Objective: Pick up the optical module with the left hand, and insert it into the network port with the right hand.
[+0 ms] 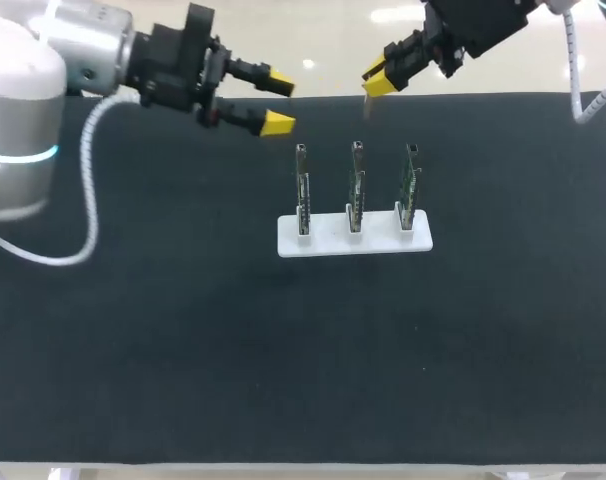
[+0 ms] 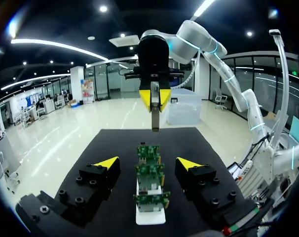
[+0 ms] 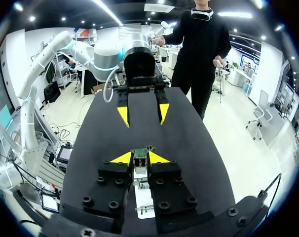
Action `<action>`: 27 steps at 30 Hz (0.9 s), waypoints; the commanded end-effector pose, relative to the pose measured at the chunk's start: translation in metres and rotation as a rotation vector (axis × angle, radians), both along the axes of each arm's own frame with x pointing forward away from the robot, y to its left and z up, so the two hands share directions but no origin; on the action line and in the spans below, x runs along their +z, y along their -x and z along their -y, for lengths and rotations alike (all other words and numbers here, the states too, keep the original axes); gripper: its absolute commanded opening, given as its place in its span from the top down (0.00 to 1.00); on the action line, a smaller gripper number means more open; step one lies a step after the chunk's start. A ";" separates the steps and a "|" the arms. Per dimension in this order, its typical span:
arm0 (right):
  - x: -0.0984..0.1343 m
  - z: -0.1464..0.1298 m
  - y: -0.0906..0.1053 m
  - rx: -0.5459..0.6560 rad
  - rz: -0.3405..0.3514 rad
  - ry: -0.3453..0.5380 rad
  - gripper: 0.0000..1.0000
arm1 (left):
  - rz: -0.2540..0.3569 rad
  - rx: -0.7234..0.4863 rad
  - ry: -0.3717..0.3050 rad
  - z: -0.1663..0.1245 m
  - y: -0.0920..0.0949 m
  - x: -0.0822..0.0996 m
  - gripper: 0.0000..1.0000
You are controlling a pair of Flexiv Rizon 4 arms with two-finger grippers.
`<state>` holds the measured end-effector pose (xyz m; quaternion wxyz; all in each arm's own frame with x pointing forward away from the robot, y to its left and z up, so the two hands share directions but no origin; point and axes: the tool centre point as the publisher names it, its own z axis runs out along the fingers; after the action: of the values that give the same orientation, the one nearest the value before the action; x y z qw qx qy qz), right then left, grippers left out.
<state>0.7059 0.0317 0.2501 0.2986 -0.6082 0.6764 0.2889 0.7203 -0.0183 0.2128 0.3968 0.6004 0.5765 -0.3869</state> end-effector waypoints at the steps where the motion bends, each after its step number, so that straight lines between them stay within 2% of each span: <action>1: 0.000 0.002 -0.002 0.007 -0.002 0.002 1.00 | -0.012 -0.018 -0.134 -0.023 -0.001 0.012 0.00; 4: 0.000 0.003 -0.003 0.010 -0.001 0.006 1.00 | -0.021 -0.026 -0.197 -0.031 -0.001 0.008 0.00; 8: -0.001 0.002 -0.005 0.010 0.000 0.007 1.00 | -0.022 -0.041 -0.224 -0.043 0.001 0.010 0.00; 10: -0.002 0.002 -0.006 0.008 0.001 0.008 1.00 | -0.021 -0.044 -0.226 -0.047 0.001 0.012 0.00; 13: -0.002 0.002 -0.007 0.008 0.003 0.012 1.00 | -0.052 -0.048 -0.214 -0.045 0.000 0.015 0.00; 21: -0.003 0.006 -0.011 0.021 0.003 0.028 1.00 | -0.051 -0.054 -0.205 -0.045 0.000 0.016 0.00; 27: -0.008 0.019 -0.018 0.063 -0.025 0.055 1.00 | -0.051 -0.054 -0.205 -0.045 0.000 0.016 0.00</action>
<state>0.7138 0.0165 0.2421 0.2743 -0.6276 0.6737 0.2773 0.7191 0.0269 0.2281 0.3097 0.6424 0.6062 -0.3520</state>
